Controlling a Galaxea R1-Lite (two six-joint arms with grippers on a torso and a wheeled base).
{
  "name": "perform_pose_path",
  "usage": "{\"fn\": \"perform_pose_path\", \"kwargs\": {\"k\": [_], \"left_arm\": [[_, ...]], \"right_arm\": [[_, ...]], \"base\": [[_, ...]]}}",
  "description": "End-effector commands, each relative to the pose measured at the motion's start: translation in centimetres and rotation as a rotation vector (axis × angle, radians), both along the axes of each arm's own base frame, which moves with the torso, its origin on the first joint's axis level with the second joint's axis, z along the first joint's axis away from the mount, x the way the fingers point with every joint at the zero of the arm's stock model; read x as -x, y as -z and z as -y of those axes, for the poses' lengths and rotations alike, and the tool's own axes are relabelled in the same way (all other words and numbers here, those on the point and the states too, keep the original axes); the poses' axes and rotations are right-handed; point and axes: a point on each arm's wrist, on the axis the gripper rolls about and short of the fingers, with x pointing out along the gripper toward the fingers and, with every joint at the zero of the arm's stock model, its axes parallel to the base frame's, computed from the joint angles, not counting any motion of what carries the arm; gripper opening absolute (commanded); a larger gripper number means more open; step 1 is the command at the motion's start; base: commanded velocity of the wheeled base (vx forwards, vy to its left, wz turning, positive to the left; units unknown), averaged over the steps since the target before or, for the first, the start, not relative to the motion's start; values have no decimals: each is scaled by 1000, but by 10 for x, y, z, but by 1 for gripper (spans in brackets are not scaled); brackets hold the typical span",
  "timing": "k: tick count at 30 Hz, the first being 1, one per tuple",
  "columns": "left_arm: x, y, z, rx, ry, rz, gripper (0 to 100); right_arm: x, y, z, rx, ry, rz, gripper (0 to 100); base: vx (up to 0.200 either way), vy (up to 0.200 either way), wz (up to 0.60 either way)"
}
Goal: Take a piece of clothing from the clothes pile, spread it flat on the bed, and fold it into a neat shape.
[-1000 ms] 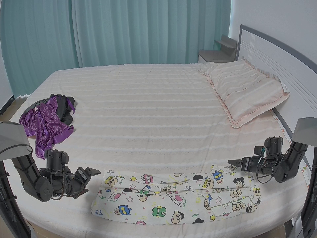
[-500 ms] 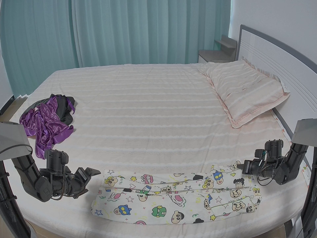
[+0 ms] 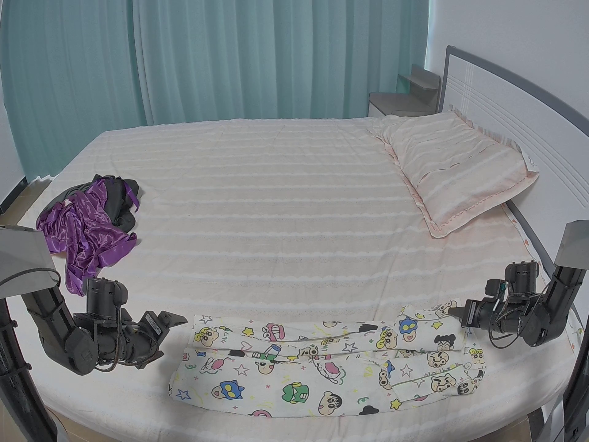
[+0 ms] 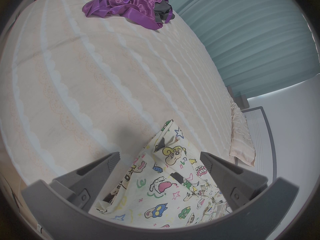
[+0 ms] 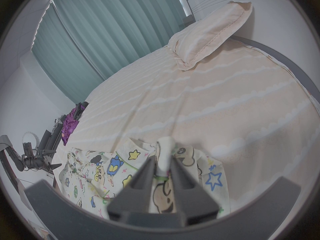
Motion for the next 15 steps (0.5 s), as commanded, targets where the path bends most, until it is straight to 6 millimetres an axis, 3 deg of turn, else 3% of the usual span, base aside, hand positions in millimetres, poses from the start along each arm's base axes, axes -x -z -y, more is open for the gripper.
{"fn": "perform_pose_path", "kwargs": {"k": [1,5,10,15], "left_arm": [[0,1,0,0,0,-2,100],[0,1,0,0,0,-2,100],[0,1,0,1,-2,-2,100],[0,1,0,0,0,-2,100]], "right_arm": [[0,-1,0,-1,2,4,100],[-2,-7,1,-1,9,27,100],[-1,-37,-2,12,31,138,100],[3,-51,-26,-29,31,162,100]], "base": [[0,0,0],[0,0,0],[0,0,0],[0,0,0]]}}
